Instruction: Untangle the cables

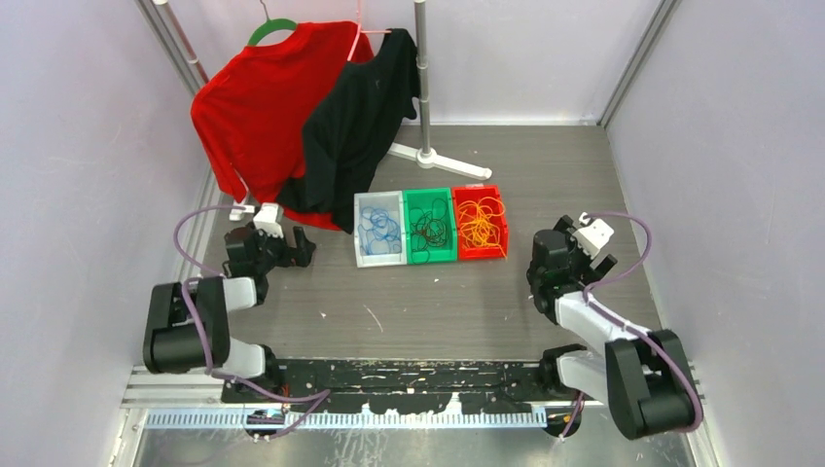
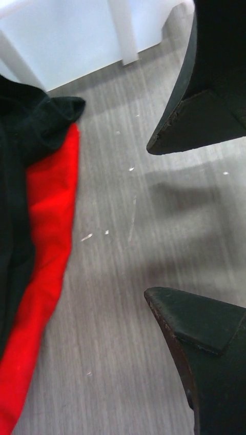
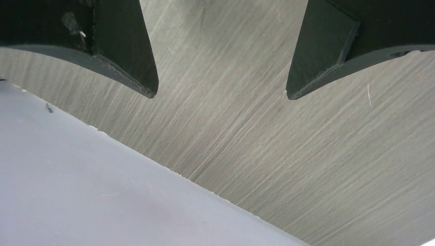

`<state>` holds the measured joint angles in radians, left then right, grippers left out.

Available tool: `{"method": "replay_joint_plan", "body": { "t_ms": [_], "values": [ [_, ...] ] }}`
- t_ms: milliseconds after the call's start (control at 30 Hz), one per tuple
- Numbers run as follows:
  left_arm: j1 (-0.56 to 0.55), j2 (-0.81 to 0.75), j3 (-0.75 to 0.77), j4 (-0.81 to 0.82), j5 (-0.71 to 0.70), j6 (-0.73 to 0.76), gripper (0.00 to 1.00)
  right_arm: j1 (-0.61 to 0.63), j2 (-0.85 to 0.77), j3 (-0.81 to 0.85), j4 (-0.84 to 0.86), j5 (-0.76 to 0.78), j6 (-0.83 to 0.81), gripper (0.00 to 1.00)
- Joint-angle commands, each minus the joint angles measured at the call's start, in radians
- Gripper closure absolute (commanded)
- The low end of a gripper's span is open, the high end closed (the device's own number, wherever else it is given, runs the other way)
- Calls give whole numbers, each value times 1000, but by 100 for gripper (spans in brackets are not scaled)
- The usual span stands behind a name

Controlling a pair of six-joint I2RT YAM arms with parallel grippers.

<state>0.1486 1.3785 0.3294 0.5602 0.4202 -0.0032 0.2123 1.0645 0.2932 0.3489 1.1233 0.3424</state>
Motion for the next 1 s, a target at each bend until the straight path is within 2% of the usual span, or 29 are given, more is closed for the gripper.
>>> {"method": "replay_joint_plan", "body": {
  "t_ms": [0, 33, 67, 133, 167, 233, 267, 300, 367, 433, 500, 533, 567, 600, 700, 967],
  "values": [
    [0, 99, -3, 392, 25, -57, 1, -48, 132, -7, 306, -23, 55, 0],
    [-3, 136, -17, 484, 3, -75, 1, -53, 174, -3, 345, -35, 47, 0],
    [-4, 141, -23, 506, 2, -76, 1, -56, 221, 0, 385, -60, 26, 0],
    [-17, 105, -31, 445, -13, -42, 1, -62, 286, 11, 472, -139, -40, 0],
    [-32, 111, -54, 473, -29, -25, 1, -70, 328, 15, 514, -183, -65, 0],
    [-48, 220, -111, 722, -53, -45, 1, -68, 405, 17, 615, -296, -149, 0],
    [-49, 265, -119, 815, -54, -59, 1, -65, 421, 12, 639, -434, -199, 0],
    [-48, 227, -114, 730, -56, -49, 0, -63, 445, -7, 703, -504, -245, 0],
    [-60, 150, -55, 489, -76, -15, 1, -95, 480, -55, 805, -560, -210, 0],
    [-74, 197, 14, 449, -91, -23, 1, -87, 515, -41, 827, -581, -252, 0],
    [-102, 168, 25, 378, -132, 2, 4, -89, 497, -21, 761, -578, -238, 0],
    [-106, 160, 27, 364, -135, 6, 6, -95, 500, -4, 733, -576, -227, 0],
    [-104, 170, 18, 394, -143, -3, 0, -106, 502, 12, 700, -584, -219, 0],
    [-104, 182, 9, 438, -176, -18, 0, -114, 490, 18, 677, -593, -209, 0],
    [-109, 168, 23, 386, -260, -39, 1, -117, 494, 13, 692, -596, -212, 0],
    [-110, 175, 23, 400, -253, -35, 0, -117, 489, 15, 684, -597, -211, 0]
  ]
}}
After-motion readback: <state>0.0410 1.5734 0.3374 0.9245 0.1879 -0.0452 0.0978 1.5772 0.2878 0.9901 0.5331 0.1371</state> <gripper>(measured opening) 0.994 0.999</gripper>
